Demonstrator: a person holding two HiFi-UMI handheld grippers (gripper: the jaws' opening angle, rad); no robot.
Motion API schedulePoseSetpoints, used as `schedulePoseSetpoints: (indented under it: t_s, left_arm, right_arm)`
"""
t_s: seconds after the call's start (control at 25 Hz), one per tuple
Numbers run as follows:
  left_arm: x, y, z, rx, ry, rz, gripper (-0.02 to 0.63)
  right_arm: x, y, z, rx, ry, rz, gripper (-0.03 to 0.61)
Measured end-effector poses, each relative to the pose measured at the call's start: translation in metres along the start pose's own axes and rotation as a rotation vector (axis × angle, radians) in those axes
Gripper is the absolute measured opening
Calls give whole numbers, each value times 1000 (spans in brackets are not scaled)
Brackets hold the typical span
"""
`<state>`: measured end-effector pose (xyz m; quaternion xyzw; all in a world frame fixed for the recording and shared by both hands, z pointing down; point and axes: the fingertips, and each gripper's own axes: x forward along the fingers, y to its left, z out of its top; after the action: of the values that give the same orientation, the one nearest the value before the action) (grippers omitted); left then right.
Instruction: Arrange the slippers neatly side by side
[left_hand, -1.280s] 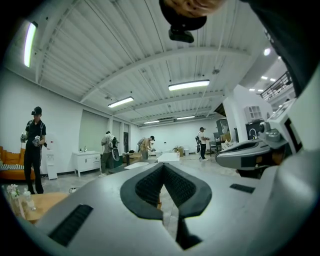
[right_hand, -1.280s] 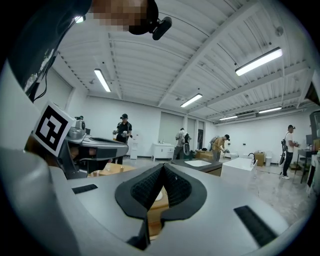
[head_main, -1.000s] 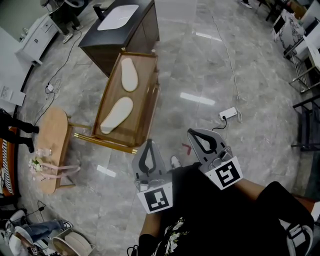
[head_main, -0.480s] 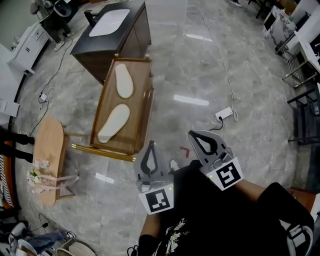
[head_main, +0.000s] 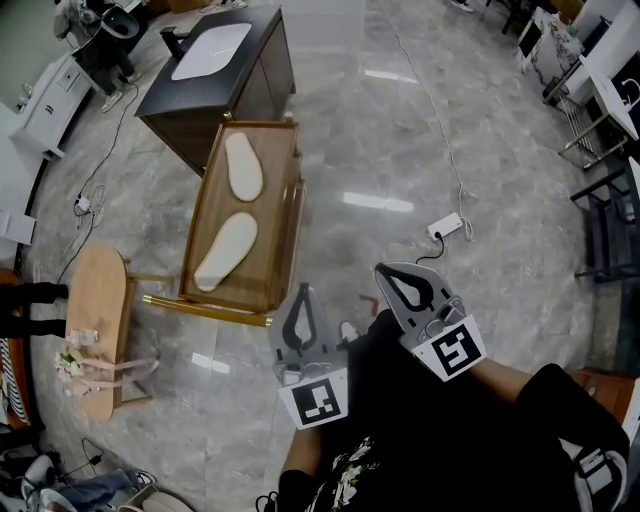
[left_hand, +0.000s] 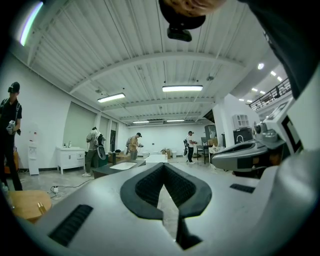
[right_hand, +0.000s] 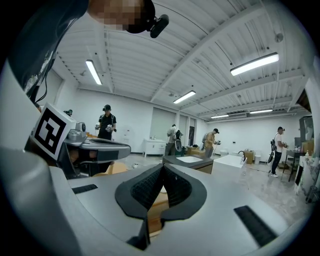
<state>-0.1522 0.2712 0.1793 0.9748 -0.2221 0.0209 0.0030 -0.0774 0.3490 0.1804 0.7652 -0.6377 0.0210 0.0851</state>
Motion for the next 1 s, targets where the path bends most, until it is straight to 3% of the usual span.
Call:
schedulePoseSetpoints:
  t_s: [1.0]
  left_arm:
    - [-5, 12, 1, -17, 5, 35, 3]
  right_arm:
    - [3, 7, 0, 6, 24, 29, -2]
